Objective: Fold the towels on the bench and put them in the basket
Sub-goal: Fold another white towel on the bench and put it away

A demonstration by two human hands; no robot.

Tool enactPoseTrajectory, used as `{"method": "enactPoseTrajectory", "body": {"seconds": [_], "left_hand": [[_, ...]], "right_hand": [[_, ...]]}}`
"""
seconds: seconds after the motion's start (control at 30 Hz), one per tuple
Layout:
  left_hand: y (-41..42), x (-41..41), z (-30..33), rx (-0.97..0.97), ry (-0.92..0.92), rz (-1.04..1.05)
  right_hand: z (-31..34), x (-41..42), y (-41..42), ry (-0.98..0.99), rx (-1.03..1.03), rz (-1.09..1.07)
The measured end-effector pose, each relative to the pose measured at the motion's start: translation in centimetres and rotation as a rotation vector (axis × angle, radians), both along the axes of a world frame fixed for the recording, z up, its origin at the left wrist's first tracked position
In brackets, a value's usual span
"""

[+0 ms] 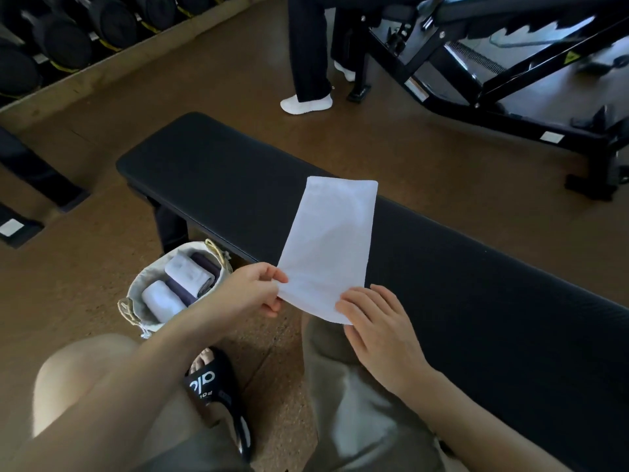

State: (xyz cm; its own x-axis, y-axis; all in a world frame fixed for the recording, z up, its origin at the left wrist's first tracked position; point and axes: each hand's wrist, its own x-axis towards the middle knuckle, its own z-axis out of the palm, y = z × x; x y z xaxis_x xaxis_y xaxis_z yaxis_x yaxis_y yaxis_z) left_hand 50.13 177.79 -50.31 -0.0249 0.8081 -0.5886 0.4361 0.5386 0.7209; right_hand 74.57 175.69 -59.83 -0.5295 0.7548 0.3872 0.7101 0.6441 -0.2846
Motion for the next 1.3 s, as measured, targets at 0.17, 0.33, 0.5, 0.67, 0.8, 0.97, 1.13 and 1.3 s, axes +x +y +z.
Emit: {"method": "enactPoseTrajectory", "body": {"seconds": [0.17,0.33,0.5,0.67,0.8,0.97,1.13,1.3], "left_hand": [[-1.8,-0.4,0.2,0.244,0.223,-0.262],[-2.3,0.1,-1.0,0.659,0.597,-0.469],[-0.7,-0.9,-0.7,0.801,0.637,-0.589],[1.7,-1.0,-1.0,0.655,0.535,-0.594],[3.4,-0.4,-1.7,0.593,0.448,-0.515],[4.3,0.1,-2.9,0.543,0.334,-0.437],[5.0,0.1,-4.0,0.508,0.303,-0.371],[4.9,0.1,-4.4,0.527,0.311,-0.381]], "right_hand": [[1.0,1.6,0.1,0.141,-0.123,0.015],[2.3,2.0,1.2,0.226,-0.238,-0.017],[3.8,1.8,2.3,0.337,-0.362,-0.085],[4.0,0.4,4.1,0.336,-0.388,-0.202],[3.6,-0.8,5.2,0.340,-0.412,-0.321],[3.2,-1.3,6.0,0.354,-0.447,-0.419],[3.0,-1.7,6.6,0.392,-0.488,-0.483],[2.5,-1.8,6.1,0.402,-0.422,-0.488]]}}
